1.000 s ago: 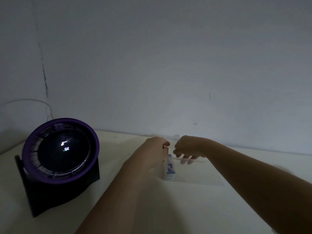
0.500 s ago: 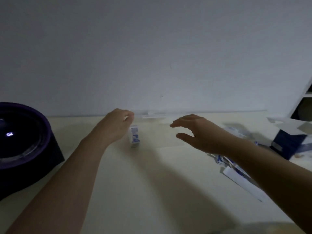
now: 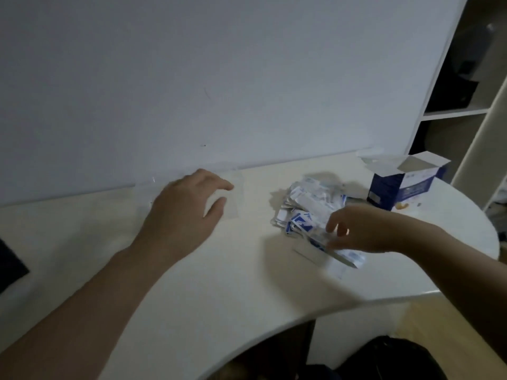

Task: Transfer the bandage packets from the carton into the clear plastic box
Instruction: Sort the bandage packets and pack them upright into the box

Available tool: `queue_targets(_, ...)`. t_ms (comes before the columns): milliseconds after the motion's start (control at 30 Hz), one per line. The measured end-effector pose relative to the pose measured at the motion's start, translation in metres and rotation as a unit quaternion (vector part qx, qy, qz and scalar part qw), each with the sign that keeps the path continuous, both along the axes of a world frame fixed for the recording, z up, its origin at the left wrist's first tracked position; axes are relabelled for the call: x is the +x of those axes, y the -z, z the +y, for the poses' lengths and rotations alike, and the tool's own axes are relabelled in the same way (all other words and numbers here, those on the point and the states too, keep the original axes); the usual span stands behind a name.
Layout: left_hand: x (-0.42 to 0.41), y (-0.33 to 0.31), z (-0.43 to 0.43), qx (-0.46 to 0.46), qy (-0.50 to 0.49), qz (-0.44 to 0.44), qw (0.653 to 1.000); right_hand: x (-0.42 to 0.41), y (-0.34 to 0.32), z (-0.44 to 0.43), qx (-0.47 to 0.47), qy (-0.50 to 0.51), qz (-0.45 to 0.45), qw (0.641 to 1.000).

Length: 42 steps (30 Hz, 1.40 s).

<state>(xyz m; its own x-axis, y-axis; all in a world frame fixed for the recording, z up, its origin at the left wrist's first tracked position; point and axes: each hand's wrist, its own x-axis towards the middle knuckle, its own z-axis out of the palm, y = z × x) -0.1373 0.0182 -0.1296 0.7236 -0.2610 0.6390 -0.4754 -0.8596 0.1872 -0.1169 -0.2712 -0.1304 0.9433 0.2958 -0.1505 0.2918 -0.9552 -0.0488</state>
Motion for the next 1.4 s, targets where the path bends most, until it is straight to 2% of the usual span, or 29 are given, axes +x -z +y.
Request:
queue_targets(133,0.003,0.033,-0.061,0.097,0.103,0.111,0.984,0.001,0.018,-0.013,0.056,0.051,0.011,0.997)
queue_targets(267,0.011,0.056,-0.099,0.122,0.150,0.198,0.961,0.002,0.022,-0.021,0.105,0.063,0.025,0.992)
queue_targets(433,0.014,0.058,-0.110,0.145,0.161,0.186,0.958,0.004,0.024,-0.046,0.224,0.113,0.038,0.967)
queue_targets(533,0.016,0.059,-0.104,0.151,0.134,0.172,0.964,0.005,0.023,-0.054,0.352,0.150,0.047,0.923)
queue_targets(633,0.013,0.058,-0.102,0.077,0.113,0.160,0.977,0.005,0.020,-0.045,0.476,0.158,0.079,0.861)
queue_targets(700,0.010,0.054,-0.104,-0.025,0.113,0.194,0.974,0.003,0.018,-0.033,0.537,0.143,0.113,0.824)
queue_targets(767,0.005,0.049,-0.109,-0.156,0.126,0.269,0.942,0.000,0.017,-0.017,0.573,0.117,0.146,0.798)
queue_targets(833,0.000,0.044,-0.112,-0.266,0.134,0.317,0.900,-0.003,0.018,0.001,0.584,0.083,0.170,0.789)
queue_targets(967,0.004,0.043,-0.101,-0.462,0.093,0.345,0.812,-0.008,0.018,0.027,0.593,0.047,0.191,0.781)
queue_targets(1033,0.010,0.045,-0.087,-0.501,0.060,0.340,0.794,-0.006,0.015,0.027,0.597,0.047,0.166,0.784)
queue_targets(1100,0.013,0.048,-0.069,-0.468,0.025,0.342,0.815,-0.002,0.012,0.025,0.603,0.058,0.128,0.785)
queue_targets(1233,0.007,0.055,-0.048,-0.307,-0.026,0.381,0.872,0.005,0.013,0.022,0.549,0.074,0.041,0.831)
queue_targets(1300,0.003,0.056,-0.047,-0.172,-0.067,0.287,0.940,0.006,0.013,0.025,0.549,0.085,0.016,0.831)
queue_targets(1333,-0.001,0.051,-0.051,-0.133,-0.064,0.233,0.961,0.004,0.012,0.028,0.553,0.083,0.005,0.829)
queue_targets(1367,-0.003,0.048,-0.054,-0.139,-0.040,0.204,0.968,0.002,0.012,0.034,0.559,0.075,-0.001,0.826)
queue_targets(1400,-0.007,0.042,-0.060,-0.183,0.003,0.215,0.959,-0.001,0.012,0.039,0.568,0.061,-0.002,0.821)
